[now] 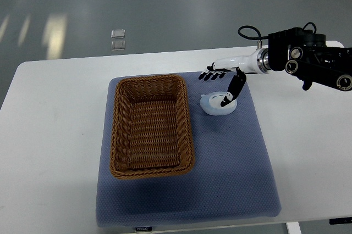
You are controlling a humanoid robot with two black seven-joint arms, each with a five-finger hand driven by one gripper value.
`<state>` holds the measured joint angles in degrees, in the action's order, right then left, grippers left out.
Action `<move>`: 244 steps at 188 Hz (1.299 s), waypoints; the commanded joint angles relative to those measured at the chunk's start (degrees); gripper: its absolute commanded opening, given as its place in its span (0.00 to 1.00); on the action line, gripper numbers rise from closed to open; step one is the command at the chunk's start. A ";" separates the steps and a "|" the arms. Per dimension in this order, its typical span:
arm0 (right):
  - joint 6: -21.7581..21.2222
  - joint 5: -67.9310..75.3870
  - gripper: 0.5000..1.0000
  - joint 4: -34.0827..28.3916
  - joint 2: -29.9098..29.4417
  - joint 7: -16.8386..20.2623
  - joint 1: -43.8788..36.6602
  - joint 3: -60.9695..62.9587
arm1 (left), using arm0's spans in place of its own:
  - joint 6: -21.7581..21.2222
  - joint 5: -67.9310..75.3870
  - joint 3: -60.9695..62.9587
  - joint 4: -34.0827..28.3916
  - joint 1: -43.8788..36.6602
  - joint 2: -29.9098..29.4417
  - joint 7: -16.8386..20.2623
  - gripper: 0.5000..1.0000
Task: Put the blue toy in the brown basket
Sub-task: 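Close the right hand fingers around the toy and lift it, then carry the toy over the wicker basket and release it inside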
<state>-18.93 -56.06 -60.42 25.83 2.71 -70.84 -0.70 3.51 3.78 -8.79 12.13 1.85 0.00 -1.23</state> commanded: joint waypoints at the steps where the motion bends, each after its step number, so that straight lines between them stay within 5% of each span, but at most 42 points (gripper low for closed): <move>1: 3.73 -0.28 0.81 0.04 -0.25 0.02 2.02 0.09 | 0.01 0.00 0.00 0.00 0.00 0.00 0.00 1.00; 75: 8.39 -1.24 0.79 0.92 -1.92 -0.42 6.85 0.00 | 0.01 0.00 0.00 -0.09 0.00 0.00 0.00 1.00; 103: 8.47 -2.12 0.72 1.00 -2.10 -0.51 7.73 0.00 | 0.01 0.00 0.00 -0.09 0.00 0.00 0.00 1.00; 124: 9.18 -2.74 0.51 1.80 -2.19 -0.42 8.08 0.00 | 0.01 0.00 0.00 -0.09 0.00 0.00 0.00 1.00; 137: 9.62 -2.82 0.16 1.97 -2.19 -0.42 8.61 -0.09 | 0.01 0.00 0.00 -0.09 0.00 0.00 0.00 1.00; 149: 9.70 -2.82 0.01 1.97 -2.27 -0.42 8.61 -0.09 | 0.01 0.00 0.00 -0.09 0.00 0.00 0.00 1.00; 199: 8.74 -1.51 0.00 1.00 1.06 -0.51 3.16 0.96 | 0.01 0.00 0.00 -0.09 0.00 0.00 0.00 1.00; 244: 5.84 3.77 0.00 -6.11 5.46 -0.51 -5.80 0.88 | 0.01 0.00 0.00 0.00 0.00 0.00 0.00 1.00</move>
<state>-12.24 -55.05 -63.63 30.30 2.20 -73.05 0.25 3.51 3.78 -8.84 12.04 1.85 0.00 -1.22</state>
